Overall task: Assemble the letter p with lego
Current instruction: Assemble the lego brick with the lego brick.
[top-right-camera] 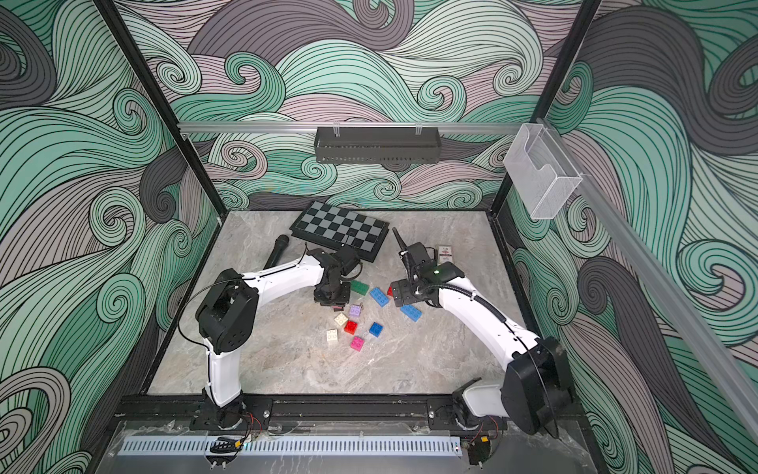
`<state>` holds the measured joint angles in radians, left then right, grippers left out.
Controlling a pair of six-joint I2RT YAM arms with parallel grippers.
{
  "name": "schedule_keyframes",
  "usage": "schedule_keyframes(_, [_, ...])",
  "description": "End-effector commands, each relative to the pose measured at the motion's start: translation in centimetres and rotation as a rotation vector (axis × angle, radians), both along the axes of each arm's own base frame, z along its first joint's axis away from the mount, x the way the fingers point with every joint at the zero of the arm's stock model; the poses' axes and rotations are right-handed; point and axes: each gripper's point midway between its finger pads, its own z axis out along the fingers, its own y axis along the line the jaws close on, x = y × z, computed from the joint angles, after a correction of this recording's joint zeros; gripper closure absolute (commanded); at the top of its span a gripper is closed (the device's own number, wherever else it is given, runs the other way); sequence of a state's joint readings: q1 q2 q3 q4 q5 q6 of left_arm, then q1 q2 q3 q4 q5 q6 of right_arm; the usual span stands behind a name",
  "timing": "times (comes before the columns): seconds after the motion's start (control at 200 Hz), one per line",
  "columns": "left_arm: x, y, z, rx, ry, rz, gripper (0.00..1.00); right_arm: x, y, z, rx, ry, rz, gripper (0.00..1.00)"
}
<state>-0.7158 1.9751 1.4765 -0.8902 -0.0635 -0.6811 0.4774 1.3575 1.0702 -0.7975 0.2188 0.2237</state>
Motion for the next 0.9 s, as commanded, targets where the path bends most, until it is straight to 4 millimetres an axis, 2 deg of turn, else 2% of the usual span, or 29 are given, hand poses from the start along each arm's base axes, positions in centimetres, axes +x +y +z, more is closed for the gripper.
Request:
schedule_keyframes(0.0, [0.4, -0.4, 1.5, -0.027, -0.019, 0.035, 0.83, -0.5, 0.3, -0.5, 0.010, 0.031, 0.008, 0.01])
schedule_keyframes(0.465, [1.0, -0.7, 1.4, -0.029, -0.025, 0.069, 0.81, -0.6, 0.6, -0.8, 0.021, 0.048, 0.019, 0.01])
schedule_keyframes(0.896, [0.4, 0.1, 0.2, 0.021, 0.008, 0.070, 0.81, -0.7, 0.8, -1.0, 0.027, 0.057, 0.026, 0.01])
